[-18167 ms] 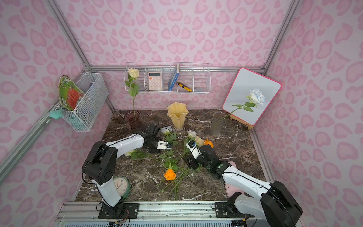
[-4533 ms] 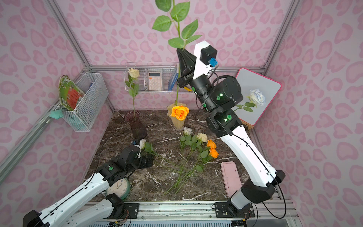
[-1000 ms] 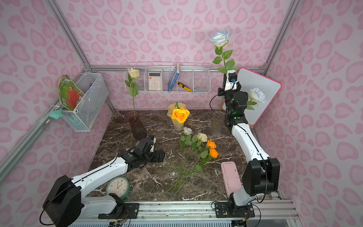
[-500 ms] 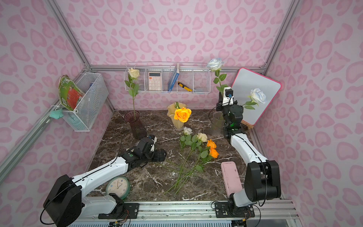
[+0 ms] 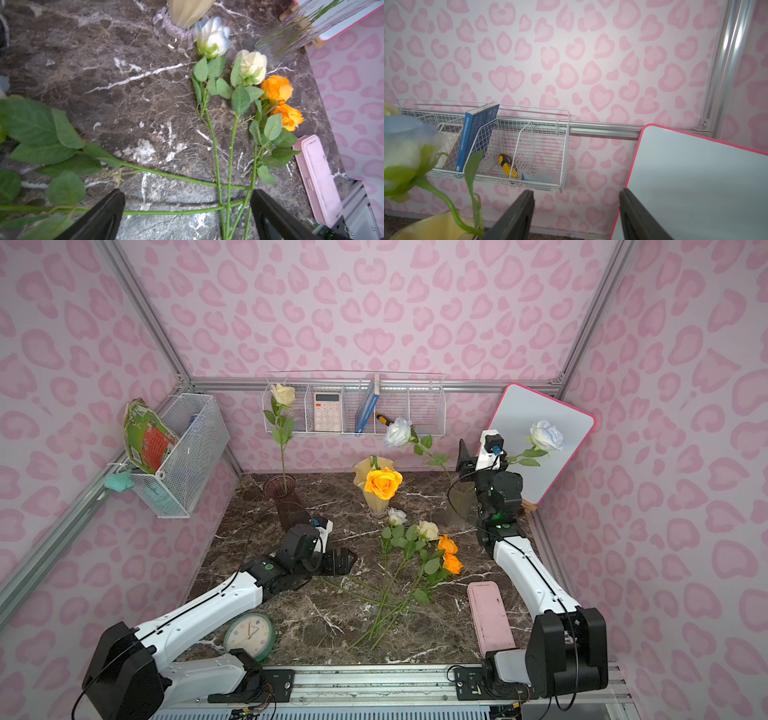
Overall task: Arrange the flowers in different vases according to their colors
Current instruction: Insert the flower into the vase, then pick up the flower at the center of the board.
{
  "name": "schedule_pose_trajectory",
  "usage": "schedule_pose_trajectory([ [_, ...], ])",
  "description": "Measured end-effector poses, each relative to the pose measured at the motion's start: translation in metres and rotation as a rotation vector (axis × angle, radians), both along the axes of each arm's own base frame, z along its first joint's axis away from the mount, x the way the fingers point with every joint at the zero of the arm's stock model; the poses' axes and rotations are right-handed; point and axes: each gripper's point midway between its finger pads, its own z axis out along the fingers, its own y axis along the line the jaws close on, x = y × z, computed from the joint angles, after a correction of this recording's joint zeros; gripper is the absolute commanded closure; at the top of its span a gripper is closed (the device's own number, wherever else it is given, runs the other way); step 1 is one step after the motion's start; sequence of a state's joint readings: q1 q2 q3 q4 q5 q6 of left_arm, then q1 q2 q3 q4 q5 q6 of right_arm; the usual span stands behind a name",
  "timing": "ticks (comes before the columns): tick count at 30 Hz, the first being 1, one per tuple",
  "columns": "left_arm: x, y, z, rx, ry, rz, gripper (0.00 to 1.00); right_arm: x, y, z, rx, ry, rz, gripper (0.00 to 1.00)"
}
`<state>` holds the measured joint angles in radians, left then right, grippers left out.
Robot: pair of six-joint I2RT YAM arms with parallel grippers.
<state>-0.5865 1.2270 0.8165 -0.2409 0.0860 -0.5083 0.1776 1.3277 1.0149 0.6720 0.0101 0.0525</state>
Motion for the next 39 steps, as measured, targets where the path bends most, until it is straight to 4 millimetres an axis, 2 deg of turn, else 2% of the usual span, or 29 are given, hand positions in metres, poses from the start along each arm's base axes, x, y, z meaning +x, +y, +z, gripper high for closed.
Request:
schedule_pose_trajectory([
  [4, -0.004, 0.0, -0.01, 0.033, 0.049, -0.02, 0.01, -0.018, 0.01, 0.008, 0.0, 0.001, 0.033, 0.32],
  [9, -0.014, -0.008, -0.013, 0.063, 0.082, -0.05, 0.01, -0.052, 0.026, 0.01, 0.005, 0.016, 0.085, 0.32],
  [12, -0.019, -0.02, -0.014, 0.108, 0.104, -0.079, 0.03, -0.074, 0.036, 0.011, 0.021, 0.028, 0.129, 0.33],
  [17, -0.018, -0.049, -0.027, 0.197, 0.179, -0.117, 0.05, -0.102, 0.044, -0.008, 0.065, 0.119, 0.173, 0.34],
  [20, -0.016, -0.066, -0.042, 0.264, 0.236, -0.134, 0.08, -0.116, 0.058, -0.03, 0.079, 0.207, 0.219, 0.36],
  [24, -0.012, -0.083, -0.067, 0.332, 0.31, -0.129, 0.13, -0.132, 0.066, -0.082, 0.089, 0.37, 0.247, 0.39],
  [27, -0.01, -0.087, -0.08, 0.361, 0.353, -0.113, 0.14, -0.146, 0.071, -0.118, 0.086, 0.471, 0.263, 0.4],
  [34, 0.007, -0.097, -0.091, 0.389, 0.374, -0.06, 0.19, -0.166, 0.062, -0.162, 0.105, 0.579, 0.251, 0.43],
  [39, 0.015, -0.099, -0.094, 0.401, 0.369, -0.035, 0.19, -0.167, 0.07, -0.194, 0.105, 0.701, 0.269, 0.45],
])
